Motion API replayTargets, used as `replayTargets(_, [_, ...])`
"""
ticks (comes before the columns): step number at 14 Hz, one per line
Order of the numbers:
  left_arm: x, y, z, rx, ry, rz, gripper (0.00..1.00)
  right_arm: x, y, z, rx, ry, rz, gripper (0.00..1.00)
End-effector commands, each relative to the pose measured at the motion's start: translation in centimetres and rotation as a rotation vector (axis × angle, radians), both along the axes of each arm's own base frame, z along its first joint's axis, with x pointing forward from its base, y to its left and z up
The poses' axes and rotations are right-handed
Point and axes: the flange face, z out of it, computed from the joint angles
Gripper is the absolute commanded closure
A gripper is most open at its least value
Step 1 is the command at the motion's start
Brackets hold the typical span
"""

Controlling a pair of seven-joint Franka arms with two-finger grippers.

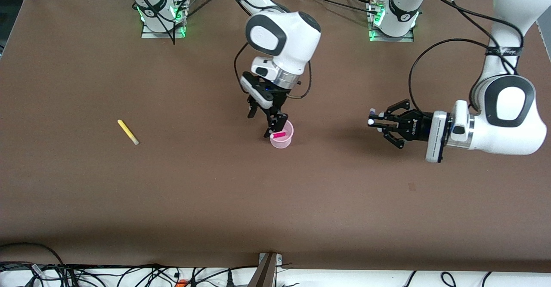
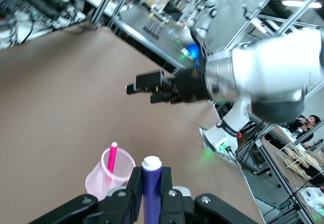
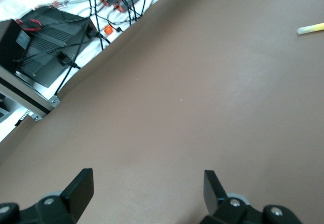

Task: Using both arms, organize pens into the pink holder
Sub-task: 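Withdraw the right gripper while the left gripper brings the blue marker over the cup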

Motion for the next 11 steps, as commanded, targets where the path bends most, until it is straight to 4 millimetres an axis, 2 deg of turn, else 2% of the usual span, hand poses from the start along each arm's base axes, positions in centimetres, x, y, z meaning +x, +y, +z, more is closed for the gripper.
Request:
replayTargets(1, [0.4, -3.9, -0.9, -0.119, -0.146, -0.051, 1.0, 3.5, -7.7, 8.4, 0.088, 0.153, 0.069, 0.04])
replayTargets(3, [0.6, -6.0, -1.1, -0.11, -0.251, -0.059, 1.0, 5.8, -14.5, 12.5, 0.12, 0.299, 0.164, 0.04])
replayTargets(5, [0.2, -9.8, -0.8, -0.118, -0.332, -0.076, 1.0, 7.7, -21.5, 15.2, 0.155, 0.429, 0.309, 0.04])
replayTargets(6, [0.0, -10.9, -1.1, -0.108, -0.359, -0.073, 1.0, 8.3, -24.6, 16.3, 0.176, 0.475, 0.377, 0.04])
replayTargets(8, [-0.2, -13.1, -1.6, -0.117, -0.418, -0.052, 1.0, 9.0, -29.7, 16.5, 0.182, 0.586, 0.508, 0.04])
replayTargets(11, [-1.8, -17.7, -3.0, -0.123, -0.437, -0.016, 1.0, 8.8, -35.5, 14.0, 0.135, 0.785, 0.726, 0.04])
